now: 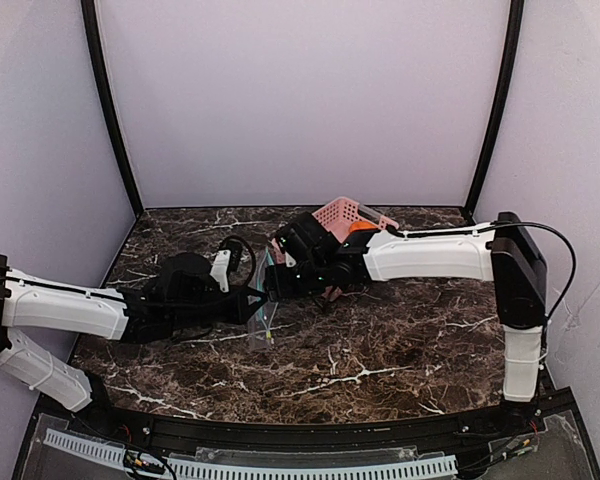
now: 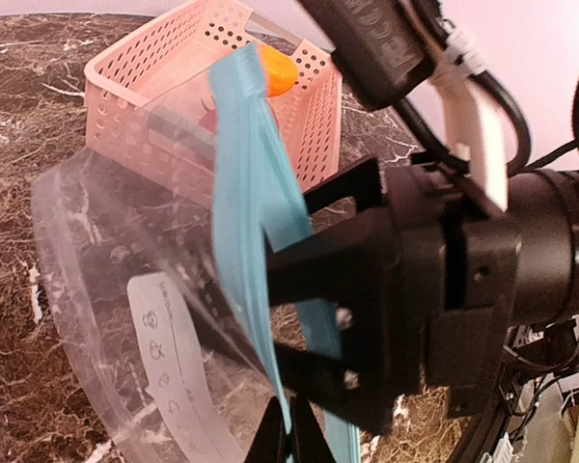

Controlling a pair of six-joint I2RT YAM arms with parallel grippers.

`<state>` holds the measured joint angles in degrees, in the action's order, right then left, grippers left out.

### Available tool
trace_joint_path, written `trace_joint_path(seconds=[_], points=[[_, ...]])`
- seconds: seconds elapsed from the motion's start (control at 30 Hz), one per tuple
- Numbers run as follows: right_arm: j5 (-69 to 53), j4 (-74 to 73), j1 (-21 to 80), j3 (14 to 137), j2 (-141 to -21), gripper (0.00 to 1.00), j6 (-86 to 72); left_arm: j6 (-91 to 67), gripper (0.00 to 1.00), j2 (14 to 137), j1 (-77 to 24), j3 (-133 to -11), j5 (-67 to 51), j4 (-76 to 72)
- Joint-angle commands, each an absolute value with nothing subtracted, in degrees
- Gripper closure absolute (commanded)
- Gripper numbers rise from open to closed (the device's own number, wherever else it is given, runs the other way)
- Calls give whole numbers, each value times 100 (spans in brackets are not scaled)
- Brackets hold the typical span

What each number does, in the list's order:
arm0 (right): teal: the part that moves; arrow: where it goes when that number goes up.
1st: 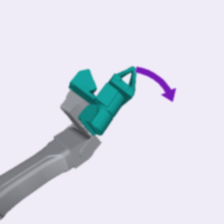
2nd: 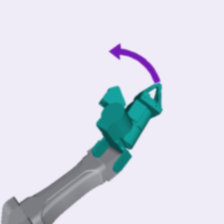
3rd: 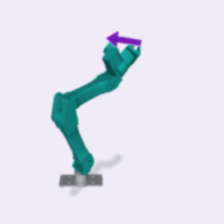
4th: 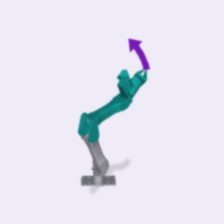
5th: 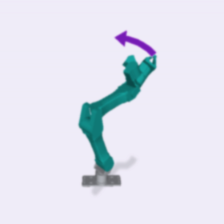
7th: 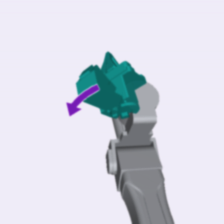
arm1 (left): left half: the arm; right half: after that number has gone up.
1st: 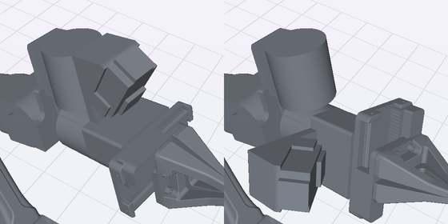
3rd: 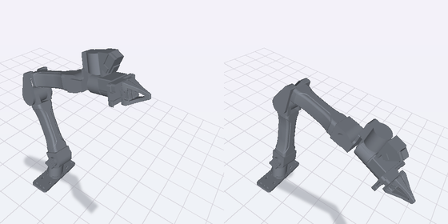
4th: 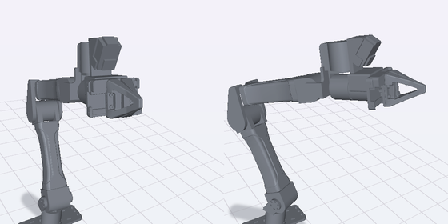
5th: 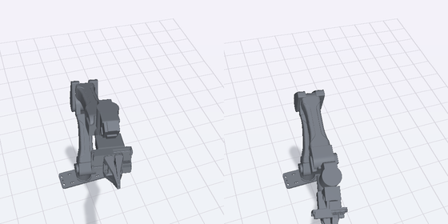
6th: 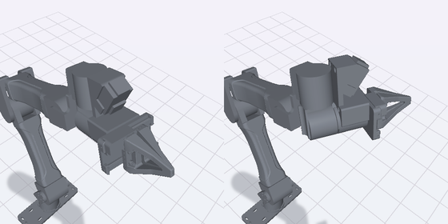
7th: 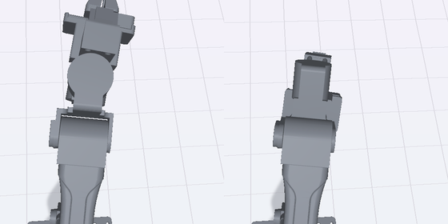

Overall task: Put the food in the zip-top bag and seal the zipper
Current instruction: Open the zipper food storage bag at the center of the board.

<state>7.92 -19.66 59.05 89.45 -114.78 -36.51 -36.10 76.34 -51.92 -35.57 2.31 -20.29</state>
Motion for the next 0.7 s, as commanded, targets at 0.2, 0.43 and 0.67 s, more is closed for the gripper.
trace_joint_path(seconds=[0.2, 0.43, 0.67], points=[[293, -2921, 5903, 9770, -11606, 71, -4209, -3975, 99, 6989, -5209, -4082, 654, -1214], [1615, -3008, 5755, 9312, -11317, 96, -3998, -3716, 99, 6677, -5211, -4128, 1441, -52], [2095, -3588, 5710, 9229, -10866, 97, -3809, -3804, 99, 6765, -5151, -4389, 2205, 1442]])
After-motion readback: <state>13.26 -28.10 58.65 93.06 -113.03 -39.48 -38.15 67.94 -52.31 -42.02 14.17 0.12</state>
